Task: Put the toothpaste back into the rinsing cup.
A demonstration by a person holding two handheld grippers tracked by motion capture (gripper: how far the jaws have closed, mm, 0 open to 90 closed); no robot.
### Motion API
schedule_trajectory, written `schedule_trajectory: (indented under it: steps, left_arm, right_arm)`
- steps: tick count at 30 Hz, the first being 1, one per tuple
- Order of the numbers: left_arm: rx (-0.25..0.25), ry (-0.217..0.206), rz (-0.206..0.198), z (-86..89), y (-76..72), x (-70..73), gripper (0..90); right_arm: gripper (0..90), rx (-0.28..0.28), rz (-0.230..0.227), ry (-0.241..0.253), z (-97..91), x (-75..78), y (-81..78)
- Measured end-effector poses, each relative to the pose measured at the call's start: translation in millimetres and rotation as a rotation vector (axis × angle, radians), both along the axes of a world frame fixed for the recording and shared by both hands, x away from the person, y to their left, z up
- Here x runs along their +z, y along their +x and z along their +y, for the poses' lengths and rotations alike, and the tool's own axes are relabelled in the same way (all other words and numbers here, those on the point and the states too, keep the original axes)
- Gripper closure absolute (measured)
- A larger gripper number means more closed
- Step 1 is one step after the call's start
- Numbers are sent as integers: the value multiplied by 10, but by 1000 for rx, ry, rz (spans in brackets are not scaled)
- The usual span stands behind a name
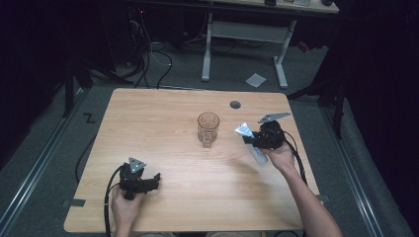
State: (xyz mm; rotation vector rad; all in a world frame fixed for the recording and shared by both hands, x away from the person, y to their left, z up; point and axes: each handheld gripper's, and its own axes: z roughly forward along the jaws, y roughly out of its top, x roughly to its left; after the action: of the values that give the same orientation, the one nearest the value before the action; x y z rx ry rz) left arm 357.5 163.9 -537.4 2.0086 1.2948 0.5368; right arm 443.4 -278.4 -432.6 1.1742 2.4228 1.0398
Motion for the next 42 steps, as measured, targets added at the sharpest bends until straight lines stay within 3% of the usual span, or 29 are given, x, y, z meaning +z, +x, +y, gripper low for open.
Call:
schedule_trajectory:
  steps: [23, 42]
  left_arm:
    - [0, 0, 0, 0, 0, 0, 144]
    - [0, 0, 0, 0, 1, 1, 145]
  right_arm:
    - [655, 34, -87, 86, 179, 224, -62]
    - [659, 60, -115, 126, 404, 395, 32]
